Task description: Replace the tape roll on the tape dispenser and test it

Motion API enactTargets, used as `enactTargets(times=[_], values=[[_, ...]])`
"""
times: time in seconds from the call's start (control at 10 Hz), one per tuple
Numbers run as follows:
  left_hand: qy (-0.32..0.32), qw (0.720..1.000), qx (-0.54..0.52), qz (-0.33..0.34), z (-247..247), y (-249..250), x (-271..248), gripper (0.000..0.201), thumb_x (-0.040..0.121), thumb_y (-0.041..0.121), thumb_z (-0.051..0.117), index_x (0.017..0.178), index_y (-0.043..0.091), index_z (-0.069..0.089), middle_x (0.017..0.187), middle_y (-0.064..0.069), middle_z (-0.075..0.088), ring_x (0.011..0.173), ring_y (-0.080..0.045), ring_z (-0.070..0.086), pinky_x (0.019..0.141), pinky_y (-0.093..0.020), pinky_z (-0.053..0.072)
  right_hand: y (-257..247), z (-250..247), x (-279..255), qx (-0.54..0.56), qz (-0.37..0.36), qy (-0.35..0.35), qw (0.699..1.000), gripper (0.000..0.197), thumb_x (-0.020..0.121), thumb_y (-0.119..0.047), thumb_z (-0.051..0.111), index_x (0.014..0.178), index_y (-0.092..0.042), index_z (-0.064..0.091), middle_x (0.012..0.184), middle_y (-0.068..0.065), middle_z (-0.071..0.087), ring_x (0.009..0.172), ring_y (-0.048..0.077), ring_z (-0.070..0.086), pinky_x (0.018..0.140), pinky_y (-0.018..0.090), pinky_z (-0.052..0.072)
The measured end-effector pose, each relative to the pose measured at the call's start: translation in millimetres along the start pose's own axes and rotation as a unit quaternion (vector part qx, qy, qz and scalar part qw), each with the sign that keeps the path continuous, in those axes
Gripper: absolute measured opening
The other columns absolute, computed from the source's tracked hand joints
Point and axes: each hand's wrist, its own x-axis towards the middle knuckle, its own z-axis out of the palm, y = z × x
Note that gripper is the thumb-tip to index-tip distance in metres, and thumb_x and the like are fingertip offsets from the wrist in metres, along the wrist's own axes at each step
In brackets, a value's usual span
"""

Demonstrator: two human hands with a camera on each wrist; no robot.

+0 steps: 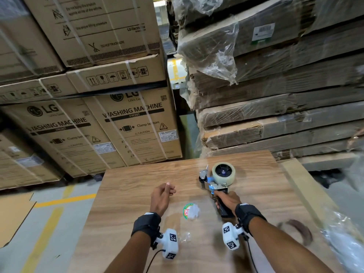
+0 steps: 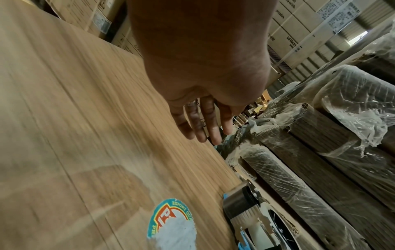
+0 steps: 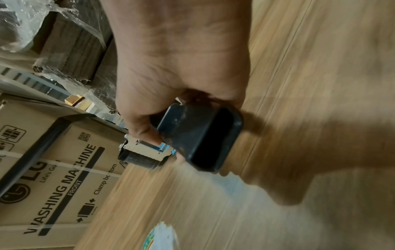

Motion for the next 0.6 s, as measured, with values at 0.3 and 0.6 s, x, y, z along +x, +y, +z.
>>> enactTargets(times=[0.3, 0.6], values=[[-0.024, 1.000, 0.011, 0.007, -1.4, -2.2, -4.6, 0.035, 0.105, 0.026, 0.048, 0.086, 0.012, 0.073, 0.079, -0.006, 0.074, 0.074, -0.014, 0.066, 0.065, -0.021, 0.046, 5.0, -1.1, -0.7, -0.092, -0.008, 0.024, 0.995, 0.038, 0.065, -0.044, 0.086, 0.087, -0.014, 0.081, 0.090, 0.005, 0.081, 0.086, 0.024, 0.075, 0.072, 0.028, 0.058], [-0.048, 0.976, 0.170, 0.125, -17.5, 16.3, -3.4, 0.030, 0.103, 0.025, 0.052, 0.097, 0.004, 0.071, 0.095, -0.009, 0.074, 0.092, -0.025, 0.066, 0.079, -0.032, 0.047, -14.3, 2.3, -27.5, -0.232, -0.073, 0.200, 0.949, 0.075, 0.093, -0.068, 0.050, 0.129, -0.003, 0.057, 0.133, 0.023, 0.057, 0.127, 0.040, 0.052, 0.103, 0.045, 0.043]])
